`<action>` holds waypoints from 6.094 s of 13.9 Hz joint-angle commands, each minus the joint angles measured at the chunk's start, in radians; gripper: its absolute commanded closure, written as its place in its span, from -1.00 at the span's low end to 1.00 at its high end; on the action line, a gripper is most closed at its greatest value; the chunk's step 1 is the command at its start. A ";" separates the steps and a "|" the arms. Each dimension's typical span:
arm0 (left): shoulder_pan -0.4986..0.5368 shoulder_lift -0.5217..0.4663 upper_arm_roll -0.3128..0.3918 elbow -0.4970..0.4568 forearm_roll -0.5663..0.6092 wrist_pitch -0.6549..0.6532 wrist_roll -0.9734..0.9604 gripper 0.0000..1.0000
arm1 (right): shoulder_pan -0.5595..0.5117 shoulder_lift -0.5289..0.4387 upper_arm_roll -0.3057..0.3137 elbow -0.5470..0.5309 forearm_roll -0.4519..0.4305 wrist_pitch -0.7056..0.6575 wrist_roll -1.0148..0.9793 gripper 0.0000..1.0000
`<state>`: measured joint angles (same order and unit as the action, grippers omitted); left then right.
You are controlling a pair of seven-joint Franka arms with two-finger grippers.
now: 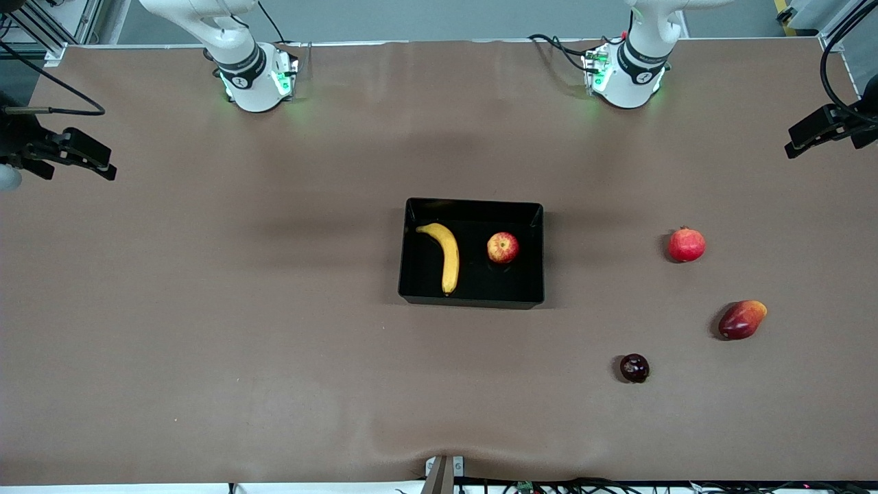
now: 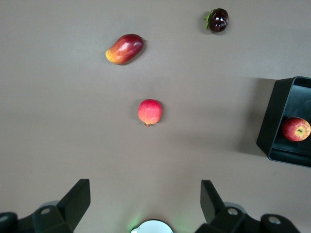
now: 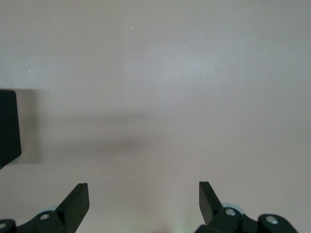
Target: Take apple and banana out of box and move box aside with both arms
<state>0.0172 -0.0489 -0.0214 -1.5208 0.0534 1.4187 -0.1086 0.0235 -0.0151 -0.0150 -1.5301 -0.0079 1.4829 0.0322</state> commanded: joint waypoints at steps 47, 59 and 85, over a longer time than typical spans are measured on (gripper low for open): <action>-0.474 0.785 -0.235 -0.027 0.129 0.588 -1.031 -0.74 | 0.004 -0.002 0.000 0.018 0.014 0.008 0.008 -1.00; -0.401 0.552 -0.235 0.088 0.126 0.382 -0.875 1.00 | -0.007 -0.002 -0.010 0.019 0.013 -0.001 0.008 -1.00; 0.032 0.583 -0.238 -0.391 0.232 0.870 -0.376 1.00 | -0.005 -0.002 -0.008 0.018 0.014 0.000 0.008 -1.00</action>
<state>0.0499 0.5087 -0.2556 -1.9170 0.2591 2.2651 -0.4909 0.0219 -0.0153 -0.0237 -1.5215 -0.0076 1.4917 0.0327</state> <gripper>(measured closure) 0.225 0.000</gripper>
